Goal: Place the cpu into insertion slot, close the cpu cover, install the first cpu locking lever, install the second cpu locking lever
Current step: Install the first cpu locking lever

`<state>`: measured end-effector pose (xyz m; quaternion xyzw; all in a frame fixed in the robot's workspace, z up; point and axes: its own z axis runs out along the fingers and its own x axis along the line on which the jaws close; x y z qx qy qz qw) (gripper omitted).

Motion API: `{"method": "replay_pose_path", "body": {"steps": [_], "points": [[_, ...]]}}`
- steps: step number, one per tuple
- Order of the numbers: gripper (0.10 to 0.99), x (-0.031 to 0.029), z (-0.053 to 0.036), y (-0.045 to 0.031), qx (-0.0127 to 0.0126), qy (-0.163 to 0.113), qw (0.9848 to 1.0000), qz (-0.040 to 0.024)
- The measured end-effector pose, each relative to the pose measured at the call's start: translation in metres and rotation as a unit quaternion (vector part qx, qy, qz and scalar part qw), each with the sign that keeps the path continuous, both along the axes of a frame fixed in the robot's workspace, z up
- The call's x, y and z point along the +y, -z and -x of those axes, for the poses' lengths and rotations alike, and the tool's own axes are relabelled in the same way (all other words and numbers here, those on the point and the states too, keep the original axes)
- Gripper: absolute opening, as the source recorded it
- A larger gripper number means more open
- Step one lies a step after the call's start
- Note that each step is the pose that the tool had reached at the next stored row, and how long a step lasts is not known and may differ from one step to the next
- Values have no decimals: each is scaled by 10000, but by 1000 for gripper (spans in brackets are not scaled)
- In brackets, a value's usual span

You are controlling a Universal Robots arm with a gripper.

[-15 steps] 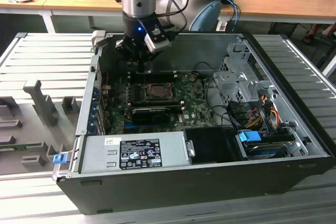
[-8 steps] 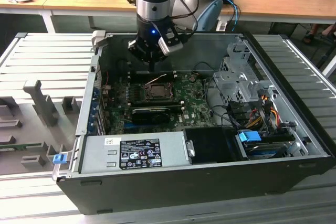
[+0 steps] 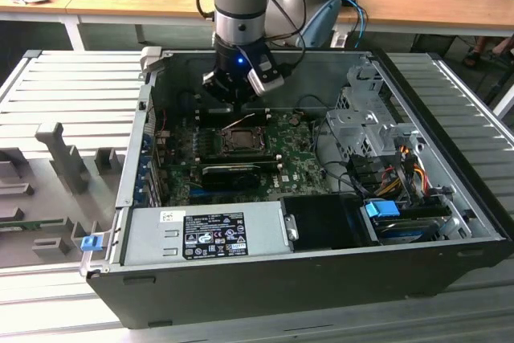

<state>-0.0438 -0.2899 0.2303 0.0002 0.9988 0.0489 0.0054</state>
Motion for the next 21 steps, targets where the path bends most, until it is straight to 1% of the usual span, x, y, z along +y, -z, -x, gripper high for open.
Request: {"method": "replay_pose_path", "body": {"steps": [1,4,5,6,8,10,15,21], "points": [[106,0,-16,23,-3,-1,10000,0],[106,0,-38,32,-7,-21,10000,-3],[106,0,-39,40,-15,-107,9999,-4],[106,0,-45,44,-16,-147,9999,-4],[106,2,-64,51,-15,-165,9999,-6],[106,10,-104,64,-15,-174,9998,-8],[106,29,-138,87,-15,-177,9998,-18],[106,34,-202,138,-16,-192,9998,-26]]}}
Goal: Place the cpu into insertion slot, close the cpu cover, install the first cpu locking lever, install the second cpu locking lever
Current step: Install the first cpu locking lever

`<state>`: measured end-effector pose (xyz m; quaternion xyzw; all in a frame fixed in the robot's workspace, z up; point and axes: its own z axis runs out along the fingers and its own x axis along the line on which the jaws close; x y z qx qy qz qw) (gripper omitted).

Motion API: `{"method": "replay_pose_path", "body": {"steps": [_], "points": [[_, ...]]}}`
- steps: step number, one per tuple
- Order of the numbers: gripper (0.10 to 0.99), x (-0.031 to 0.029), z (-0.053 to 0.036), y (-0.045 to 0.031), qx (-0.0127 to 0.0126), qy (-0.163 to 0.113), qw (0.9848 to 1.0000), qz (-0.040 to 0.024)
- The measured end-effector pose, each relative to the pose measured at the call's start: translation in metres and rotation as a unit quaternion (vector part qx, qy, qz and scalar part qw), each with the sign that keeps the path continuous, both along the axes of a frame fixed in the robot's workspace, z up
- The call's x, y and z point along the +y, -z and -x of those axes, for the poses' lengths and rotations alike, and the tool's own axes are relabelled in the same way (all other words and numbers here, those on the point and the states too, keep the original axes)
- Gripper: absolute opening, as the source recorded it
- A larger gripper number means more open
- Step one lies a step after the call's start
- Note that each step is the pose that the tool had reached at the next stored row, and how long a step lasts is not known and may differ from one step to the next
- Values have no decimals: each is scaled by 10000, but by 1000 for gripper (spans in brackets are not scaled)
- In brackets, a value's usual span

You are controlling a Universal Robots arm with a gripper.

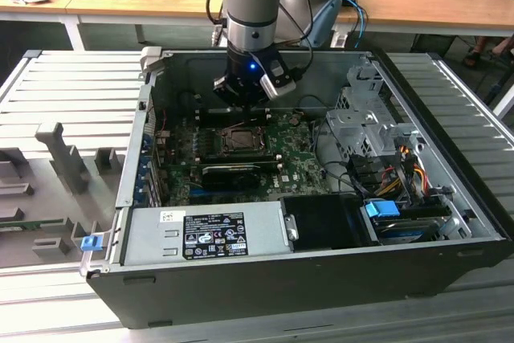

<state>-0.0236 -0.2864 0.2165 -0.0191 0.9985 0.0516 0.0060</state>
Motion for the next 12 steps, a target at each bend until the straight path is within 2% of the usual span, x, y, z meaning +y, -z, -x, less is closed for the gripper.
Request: {"method": "replay_pose_path", "body": {"steps": [4,12], "points": [[106,0,-34,39,0,-50,10000,-1],[106,-15,-48,66,0,-65,10000,-1]]}}
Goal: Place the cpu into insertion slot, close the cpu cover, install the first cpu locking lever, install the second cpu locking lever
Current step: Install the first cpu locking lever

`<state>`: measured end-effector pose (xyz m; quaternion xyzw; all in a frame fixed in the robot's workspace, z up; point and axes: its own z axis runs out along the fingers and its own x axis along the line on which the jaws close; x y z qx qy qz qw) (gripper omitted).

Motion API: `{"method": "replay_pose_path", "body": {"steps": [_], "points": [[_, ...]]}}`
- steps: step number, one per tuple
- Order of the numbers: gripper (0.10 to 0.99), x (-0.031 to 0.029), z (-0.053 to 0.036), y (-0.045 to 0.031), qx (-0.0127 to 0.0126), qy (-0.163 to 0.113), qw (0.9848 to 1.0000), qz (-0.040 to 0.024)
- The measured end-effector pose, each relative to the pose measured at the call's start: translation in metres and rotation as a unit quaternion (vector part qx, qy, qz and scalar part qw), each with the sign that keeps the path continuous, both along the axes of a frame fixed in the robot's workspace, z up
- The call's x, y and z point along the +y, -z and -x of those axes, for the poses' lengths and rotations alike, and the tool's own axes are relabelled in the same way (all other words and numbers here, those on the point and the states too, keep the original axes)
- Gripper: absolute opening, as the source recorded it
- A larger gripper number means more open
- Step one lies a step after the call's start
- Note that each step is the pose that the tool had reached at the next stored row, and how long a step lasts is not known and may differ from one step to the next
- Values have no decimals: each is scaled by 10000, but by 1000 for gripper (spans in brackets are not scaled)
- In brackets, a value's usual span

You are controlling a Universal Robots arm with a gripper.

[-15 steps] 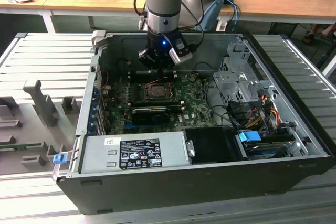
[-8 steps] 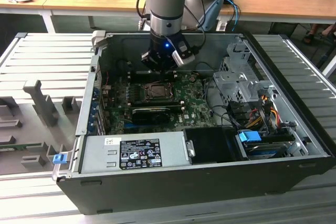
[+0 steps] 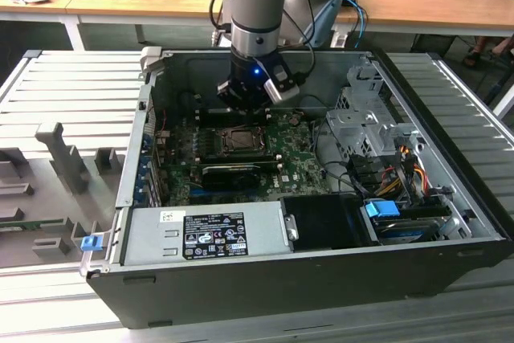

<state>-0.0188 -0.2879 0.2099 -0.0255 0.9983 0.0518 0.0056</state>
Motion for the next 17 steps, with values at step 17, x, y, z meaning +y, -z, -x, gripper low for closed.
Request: {"method": "replay_pose_path", "body": {"steps": [17], "points": [[106,-17,-19,60,1,1,10000,0]]}}
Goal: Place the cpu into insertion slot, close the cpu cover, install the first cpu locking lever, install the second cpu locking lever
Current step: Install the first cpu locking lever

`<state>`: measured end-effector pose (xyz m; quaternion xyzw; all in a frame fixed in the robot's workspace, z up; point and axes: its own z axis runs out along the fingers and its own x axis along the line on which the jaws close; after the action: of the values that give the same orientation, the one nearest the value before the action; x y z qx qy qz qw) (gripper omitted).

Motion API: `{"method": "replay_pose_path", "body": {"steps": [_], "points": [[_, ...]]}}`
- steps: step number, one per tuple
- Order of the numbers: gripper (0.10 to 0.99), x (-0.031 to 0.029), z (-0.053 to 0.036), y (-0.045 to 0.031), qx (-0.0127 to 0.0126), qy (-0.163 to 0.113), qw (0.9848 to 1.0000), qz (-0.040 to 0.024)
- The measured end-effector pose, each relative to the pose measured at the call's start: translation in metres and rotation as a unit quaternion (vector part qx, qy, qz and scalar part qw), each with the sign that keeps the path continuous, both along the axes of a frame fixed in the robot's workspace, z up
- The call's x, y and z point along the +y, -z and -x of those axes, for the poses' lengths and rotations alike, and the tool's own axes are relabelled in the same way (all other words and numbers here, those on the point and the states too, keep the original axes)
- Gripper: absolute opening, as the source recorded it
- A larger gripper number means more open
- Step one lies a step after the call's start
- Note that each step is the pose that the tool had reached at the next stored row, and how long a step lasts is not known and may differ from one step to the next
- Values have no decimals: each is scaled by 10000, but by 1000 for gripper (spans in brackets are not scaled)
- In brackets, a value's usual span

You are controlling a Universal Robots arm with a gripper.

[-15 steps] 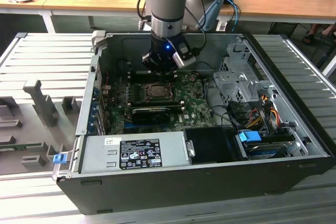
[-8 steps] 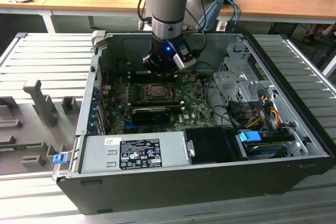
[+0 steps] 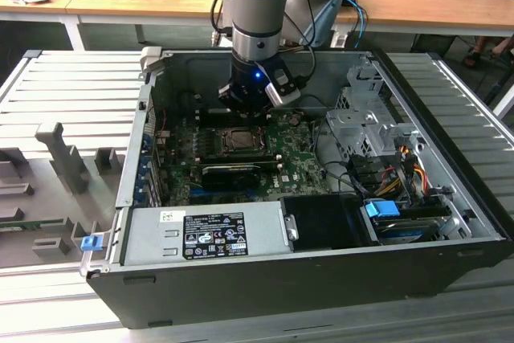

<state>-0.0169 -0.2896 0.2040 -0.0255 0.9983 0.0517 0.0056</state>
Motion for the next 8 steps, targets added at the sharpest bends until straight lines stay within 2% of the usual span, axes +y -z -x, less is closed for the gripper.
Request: {"method": "replay_pose_path", "body": {"steps": [4,8], "points": [[106,1,-2,-13,-2,-1,10000,-4],[106,0,-8,-1,0,-1,10000,21]]}}
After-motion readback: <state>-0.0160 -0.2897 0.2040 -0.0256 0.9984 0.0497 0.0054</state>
